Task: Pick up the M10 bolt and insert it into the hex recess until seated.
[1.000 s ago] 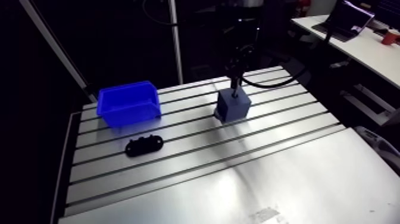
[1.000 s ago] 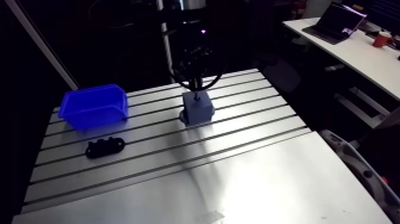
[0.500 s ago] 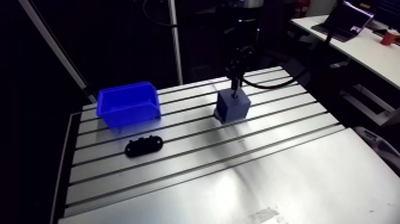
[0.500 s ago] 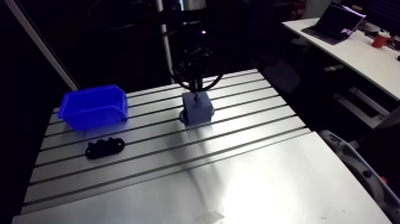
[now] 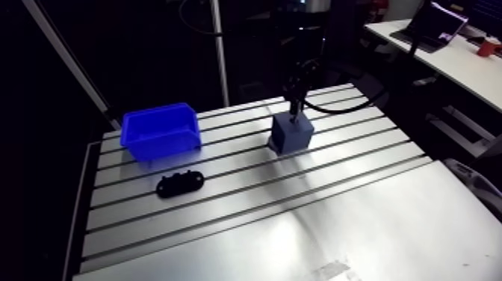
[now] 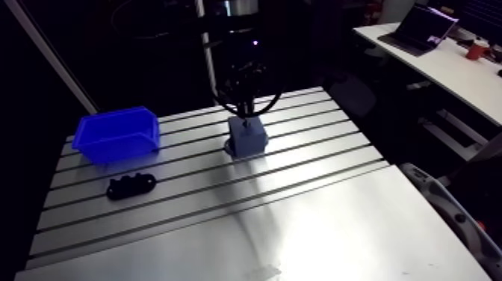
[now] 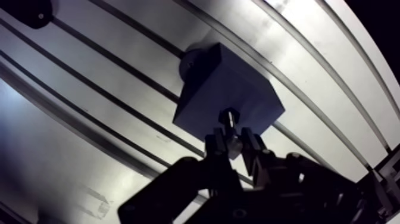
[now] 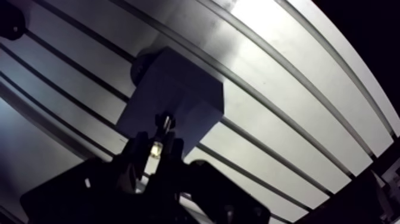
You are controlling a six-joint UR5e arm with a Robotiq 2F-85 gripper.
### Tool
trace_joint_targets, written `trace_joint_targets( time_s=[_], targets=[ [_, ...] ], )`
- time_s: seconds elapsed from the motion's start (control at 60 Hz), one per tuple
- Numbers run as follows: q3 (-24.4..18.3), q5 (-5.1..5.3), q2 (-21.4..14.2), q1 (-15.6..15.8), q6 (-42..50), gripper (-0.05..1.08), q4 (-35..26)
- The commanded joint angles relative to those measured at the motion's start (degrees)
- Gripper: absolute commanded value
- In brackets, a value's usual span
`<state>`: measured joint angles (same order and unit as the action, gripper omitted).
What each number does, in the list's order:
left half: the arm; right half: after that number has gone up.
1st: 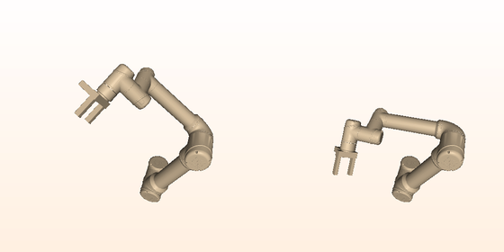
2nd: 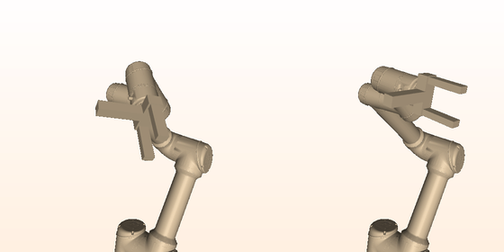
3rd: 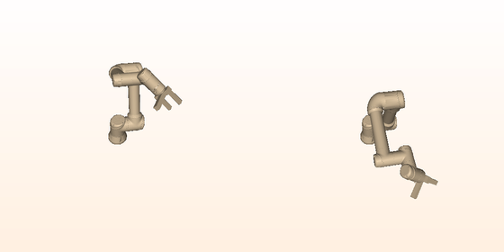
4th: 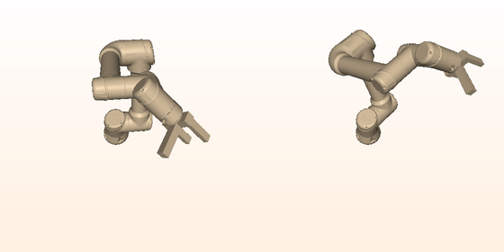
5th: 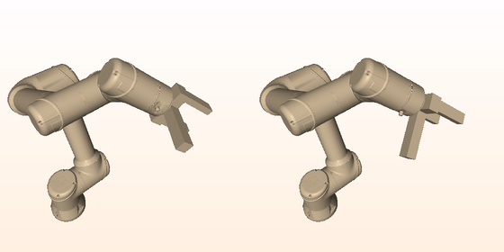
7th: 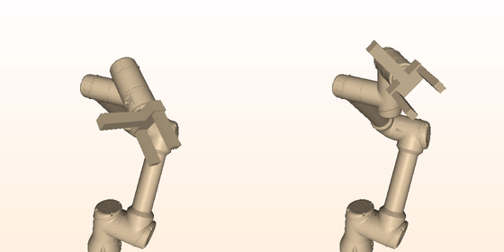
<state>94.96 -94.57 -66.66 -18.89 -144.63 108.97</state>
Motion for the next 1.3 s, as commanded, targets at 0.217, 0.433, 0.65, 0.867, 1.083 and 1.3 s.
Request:
trace_joint_targets(
  time_s=[0.217,0.433,0.65,0.867,1.083,1.3],
  targets=[
    [-0.1,0.12,-0.1,0.1,0.1,1.03,0.2],
    [-0.2,0.22,-0.1,0.1,0.1,1.03,0.2],
    [-0.2,0.22,-0.1,0.1,0.1,1.03,0.3],
    [-0.2,0.14,-0.1,0.2,0.2,1.03,0.3],
    [-0.1,0.22,-0.1,0.3,0.3,1.03,0.3],
    [0.3,0.22,0.0,0.3,0.3,1.03,0.3]
  ],
)
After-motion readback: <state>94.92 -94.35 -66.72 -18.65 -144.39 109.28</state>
